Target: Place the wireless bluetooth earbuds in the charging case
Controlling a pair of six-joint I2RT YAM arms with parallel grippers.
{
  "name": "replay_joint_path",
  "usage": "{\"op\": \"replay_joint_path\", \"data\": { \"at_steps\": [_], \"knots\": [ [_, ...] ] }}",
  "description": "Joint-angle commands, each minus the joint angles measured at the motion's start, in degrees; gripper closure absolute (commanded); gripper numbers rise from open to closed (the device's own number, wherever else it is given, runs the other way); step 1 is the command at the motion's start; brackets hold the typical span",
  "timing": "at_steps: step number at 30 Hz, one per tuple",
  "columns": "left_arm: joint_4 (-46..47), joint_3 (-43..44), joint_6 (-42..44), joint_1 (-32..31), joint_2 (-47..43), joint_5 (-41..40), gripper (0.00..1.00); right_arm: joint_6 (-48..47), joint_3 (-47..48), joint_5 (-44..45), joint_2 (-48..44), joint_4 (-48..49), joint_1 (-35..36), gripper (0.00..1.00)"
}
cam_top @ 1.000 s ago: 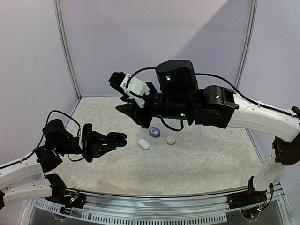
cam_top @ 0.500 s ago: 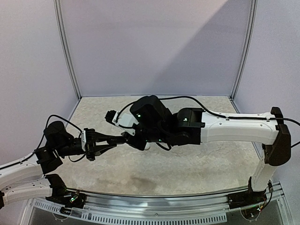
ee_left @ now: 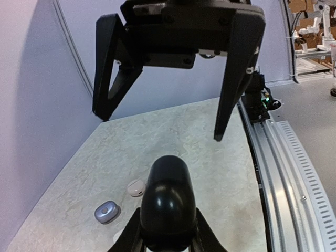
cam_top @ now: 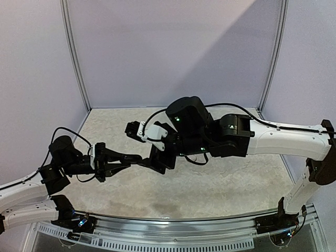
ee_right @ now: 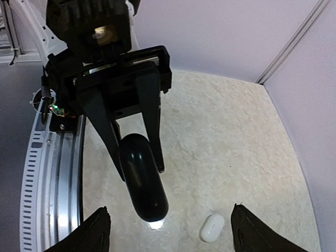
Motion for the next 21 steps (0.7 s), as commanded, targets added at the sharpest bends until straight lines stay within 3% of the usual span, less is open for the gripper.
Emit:
{"op": "replay_joint_path", "data": {
  "at_steps": [1, 4, 8, 17, 18, 19, 20, 21],
  "knots": [
    [0.5, 0.6, -8.0, -0.3, -0.5, 6.0, 1.00, -2.4, 1.7, -7.0, 3.2, -1.5, -0.6, 0.28],
    [0.8, 0.8, -9.7, -0.3, -0.4, 7.1, 1.00, -2.4, 2.8, -8.0, 4.7, -1.8, -1.0, 0.47],
    [1.9, 0.7, -9.9, -0.3, -0.1, 6.9, 1.00, -2.4, 2.7, -11.1, 5.2, -1.3, -1.1, 0.51],
    [2.6, 0.3, -10.9, -0.3, 0.1, 4.8, 0.98, -1.6, 4.4, -11.8, 6.4, -2.8, -1.9, 0.98],
    [2.7, -0.1, -11.8, -0.3, -0.1, 2.5, 0.69, -0.8, 4.3, -11.0, 6.2, -3.0, -2.5, 1.00],
    [2.9, -0.4, -12.7, -0.3, -0.3, 0.3, 0.19, 0.7, 4.3, -10.0, 6.1, -3.4, -3.4, 1.00],
    [3.0, -0.7, -12.8, -0.3, -0.4, -0.8, 0.03, 2.1, 4.1, -8.9, 6.0, -4.6, -4.7, 1.00],
    [2.8, -0.8, -12.4, -0.3, -0.6, -1.2, 0.01, 5.2, 3.8, -8.2, 6.1, -5.6, -6.4, 1.00]
  ]
}}
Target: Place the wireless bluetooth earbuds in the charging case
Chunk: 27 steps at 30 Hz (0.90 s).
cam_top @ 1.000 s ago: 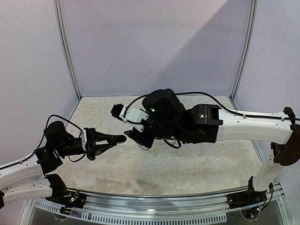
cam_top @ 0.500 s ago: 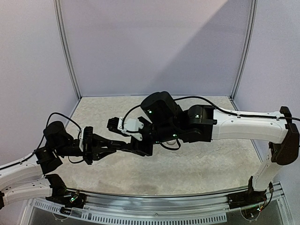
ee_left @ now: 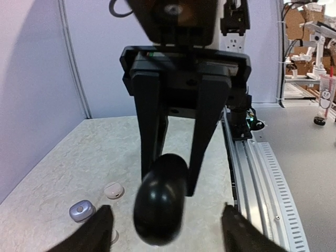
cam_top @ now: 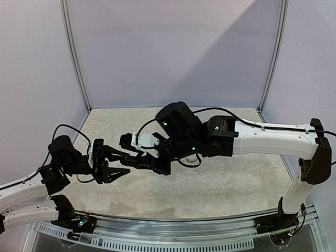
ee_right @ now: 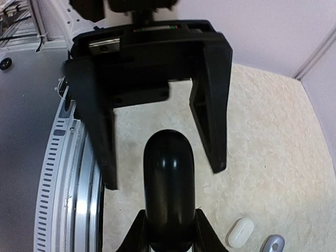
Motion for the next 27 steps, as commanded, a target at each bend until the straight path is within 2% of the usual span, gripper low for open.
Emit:
{"op": "replay_joint_path", "data": {
  "at_steps": [1, 7, 10, 15, 22, 25, 27],
  "knots": [
    [0.8, -1.0, -1.6, -0.3, -1.0, -5.2, 0.01, 8.7, 0.4, 2.5, 0.7, -3.8, -6.7, 1.00],
    [0.8, -2.3, -4.7, -0.3, -1.9, -11.0, 0.01, 31.1, -4.1, -9.6, 5.4, -8.5, -19.7, 1.00],
    [0.5, -2.9, -5.8, -0.3, -2.5, -15.3, 0.01, 37.2, -5.1, -11.5, 9.8, -10.3, -22.2, 1.00],
    [0.0, -2.9, -5.3, -0.1, -2.6, -21.8, 0.01, 43.4, -9.5, -14.8, 12.7, -5.3, -24.9, 1.00],
    [0.5, -3.4, -5.4, 0.1, -2.9, -22.0, 0.01, 46.9, -9.8, -20.4, 18.0, -4.0, -26.5, 1.00],
    [0.7, -3.6, -5.4, 0.2, -2.8, -22.3, 0.01, 47.2, -10.3, -19.4, 18.7, -4.7, -26.9, 0.92],
    [0.8, -3.6, -5.4, 0.2, -2.7, -22.2, 0.01, 47.6, -11.1, -18.6, 18.4, -4.7, -27.3, 0.82]
  ]
}}
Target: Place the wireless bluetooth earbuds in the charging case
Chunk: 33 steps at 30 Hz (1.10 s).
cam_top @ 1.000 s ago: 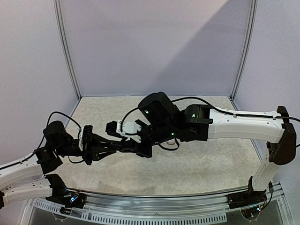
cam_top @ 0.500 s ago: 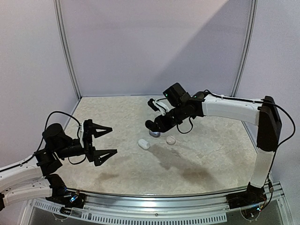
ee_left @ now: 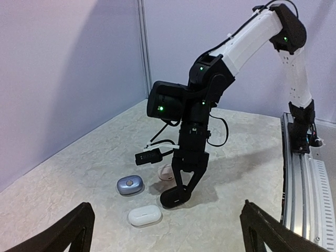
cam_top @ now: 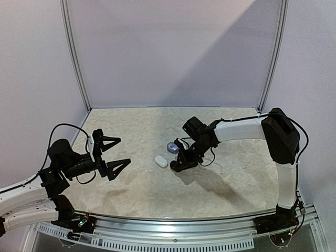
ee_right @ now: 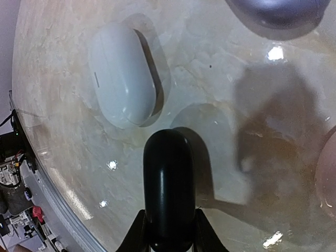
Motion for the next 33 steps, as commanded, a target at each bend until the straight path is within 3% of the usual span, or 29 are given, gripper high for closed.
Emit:
{"op": "replay_joint_path", "data": {
  "at_steps": [1, 6, 8, 12, 16, 20, 22, 29, 33],
  "knots": [
    [0.5, -1.2, -0.5, 0.2, -0.2, -0.9, 0.01, 2.2, -1.6, -0.3, 0.6, 0.5, -1.4, 0.77],
    [0.8, -1.2, -0.3, 0.2, -0.1, -0.9, 0.01, 1.9, -0.9, 0.1, -0.1, -1.6, -1.8, 0.50],
    [0.7, -1.2, -0.2, 0.2, -0.2, -1.3, 0.01, 0.9, -0.3, 2.3, -0.8, -3.3, -1.8, 0.31],
    [0.9, -1.2, 0.5, 0.6, -0.4, -2.6, 0.01, -1.1, 1.8, 5.6, -5.1, -5.8, -1.8, 0.03],
    [1.4, -1.2, 1.4, 2.0, -0.7, -6.1, 0.01, -4.7, 6.7, 12.0, -10.0, -9.6, -1.8, 0.01],
    [2.2, -0.9, 0.5, 7.3, -1.2, -12.8, 0.01, -7.3, 5.9, 27.0, -17.7, -8.3, -3.7, 0.01],
    [1.7, -0.5, -0.5, 11.4, -1.3, -15.6, 0.01, -7.1, 0.7, 33.4, -22.0, -3.6, -7.1, 0.01],
    [-0.4, 0.4, -2.1, 26.0, -0.4, -18.3, 0.01, -1.3, -25.1, 34.8, -38.3, 19.0, -26.0, 0.01],
    [-2.1, 0.4, -3.8, 35.4, 1.7, -18.6, 0.01, -2.6, -32.0, 39.2, -43.0, 24.7, -31.2, 0.01]
  ]
}}
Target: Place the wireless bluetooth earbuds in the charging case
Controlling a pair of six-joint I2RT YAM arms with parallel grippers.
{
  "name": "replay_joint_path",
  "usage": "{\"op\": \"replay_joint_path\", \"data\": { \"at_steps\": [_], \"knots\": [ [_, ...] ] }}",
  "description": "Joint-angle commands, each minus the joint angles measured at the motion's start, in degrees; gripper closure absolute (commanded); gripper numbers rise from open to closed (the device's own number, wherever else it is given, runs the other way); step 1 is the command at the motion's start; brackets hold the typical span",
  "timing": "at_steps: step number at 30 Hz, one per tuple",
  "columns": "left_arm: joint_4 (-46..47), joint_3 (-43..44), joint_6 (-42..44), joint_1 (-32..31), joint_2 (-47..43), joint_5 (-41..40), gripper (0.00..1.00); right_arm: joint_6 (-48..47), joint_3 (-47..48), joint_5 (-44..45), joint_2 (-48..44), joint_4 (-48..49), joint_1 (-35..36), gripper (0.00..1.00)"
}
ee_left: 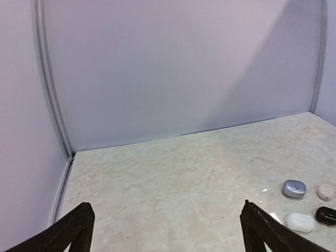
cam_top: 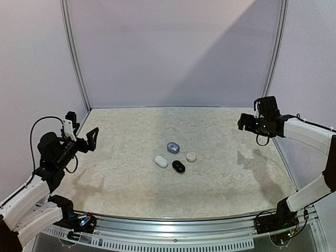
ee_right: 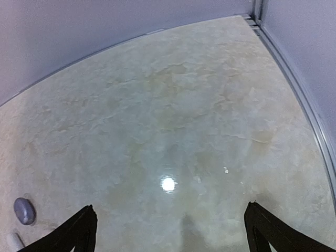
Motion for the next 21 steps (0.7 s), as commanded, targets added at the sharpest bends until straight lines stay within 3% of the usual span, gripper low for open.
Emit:
{"op": "replay_joint_path", "data": {
  "at_steps": [1, 5, 11, 16, 21],
  "knots": [
    [-3.0, 0.4, -1.7, 10.2, 2.2, -1.6, 0.01, -1.8, -6.1, 7.6, -4.8, 10.5, -2.2, 0.01],
    [-3.3, -1.6, 0.1, 18.4, 4.2, 0.8, 0.01, -6.0, -12.1, 12.9, -7.5, 18.0, -2.4, 0.01],
    [-2.3, -4.9, 5.9, 24.8, 7.3, 14.1, 0.01, -9.5, -27.5, 18.1, -14.0, 39.0, -2.5, 0.01],
    [-2.6, -5.1, 5.9, 25.2, 7.6, 15.6, 0.01, -3.8, -28.7, 24.0, -13.6, 38.2, -2.5, 0.01],
    [-2.9, -5.1, 6.0, 25.7, 7.3, 16.4, 0.01, -3.5, -30.6, 21.8, -13.5, 41.2, -2.5, 0.01]
  ]
}}
